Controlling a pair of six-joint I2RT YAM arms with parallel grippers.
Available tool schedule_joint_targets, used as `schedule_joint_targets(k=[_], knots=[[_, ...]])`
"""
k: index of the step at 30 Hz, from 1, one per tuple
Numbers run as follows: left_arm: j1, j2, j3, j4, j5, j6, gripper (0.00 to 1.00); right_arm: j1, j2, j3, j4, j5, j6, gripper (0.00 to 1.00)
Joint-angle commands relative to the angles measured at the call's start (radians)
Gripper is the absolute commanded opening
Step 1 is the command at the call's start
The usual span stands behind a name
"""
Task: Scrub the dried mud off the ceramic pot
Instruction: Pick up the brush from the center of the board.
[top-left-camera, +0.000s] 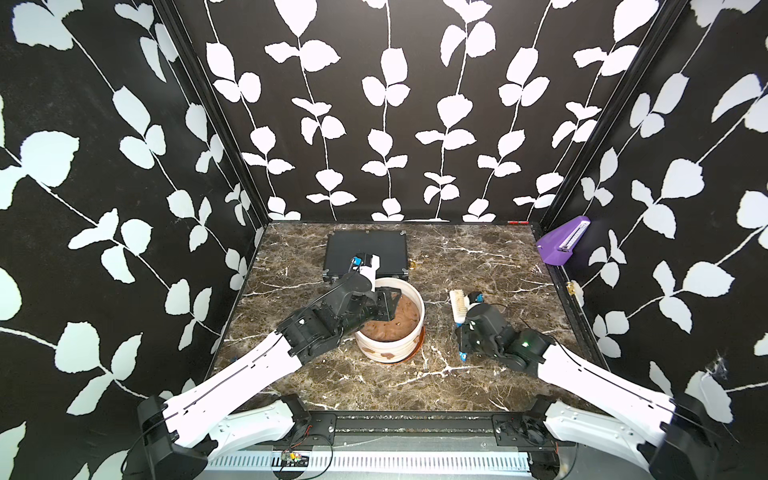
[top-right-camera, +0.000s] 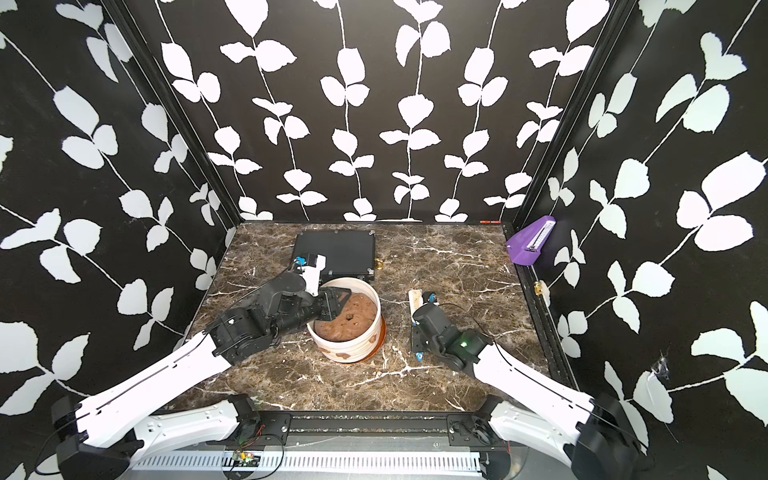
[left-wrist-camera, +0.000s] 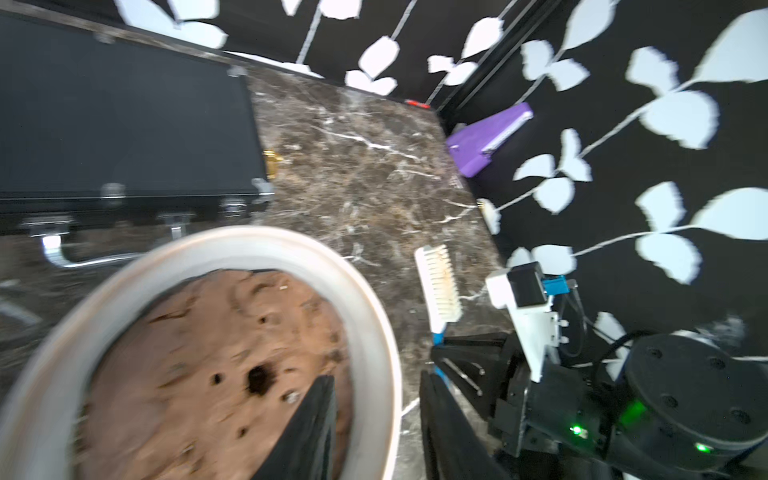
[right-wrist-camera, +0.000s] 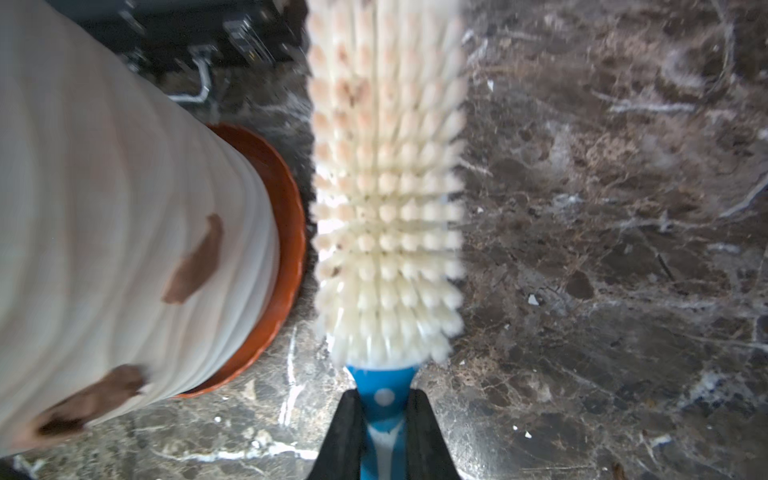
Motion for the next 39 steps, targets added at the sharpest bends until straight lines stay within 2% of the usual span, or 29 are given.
schedule_joint_targets(k=[1,8,13,15,25,29,32,39], knots=[[-0.005,-0.006,-0.053,0.212,0.133,-0.043,0.38,0.004,-0.053,0.059,0.021,-0.009,-0.019,0.00],[-0.004,0.042,-0.097,0.433,0.250,-0.079,0.42,0.007,-0.052,0.239,0.053,-0.161,-0.039,0.00],[-0.005,0.078,-0.105,0.529,0.242,-0.109,0.56,0.012,-0.013,0.295,0.099,-0.270,-0.029,0.00],[-0.005,0.102,-0.099,0.540,0.239,-0.120,0.57,0.021,-0.004,0.300,0.124,-0.297,-0.017,0.00],[-0.005,0.154,-0.135,0.599,0.290,-0.148,0.40,0.030,0.016,0.331,0.142,-0.295,0.017,0.00],[-0.005,0.161,-0.140,0.582,0.295,-0.142,0.38,0.030,0.028,0.346,0.141,-0.296,0.018,0.00],[-0.005,0.179,-0.135,0.596,0.313,-0.151,0.32,0.030,0.041,0.360,0.126,-0.290,0.012,0.00],[-0.005,0.219,-0.117,0.621,0.355,-0.162,0.28,0.030,0.064,0.369,0.126,-0.301,0.006,0.00]])
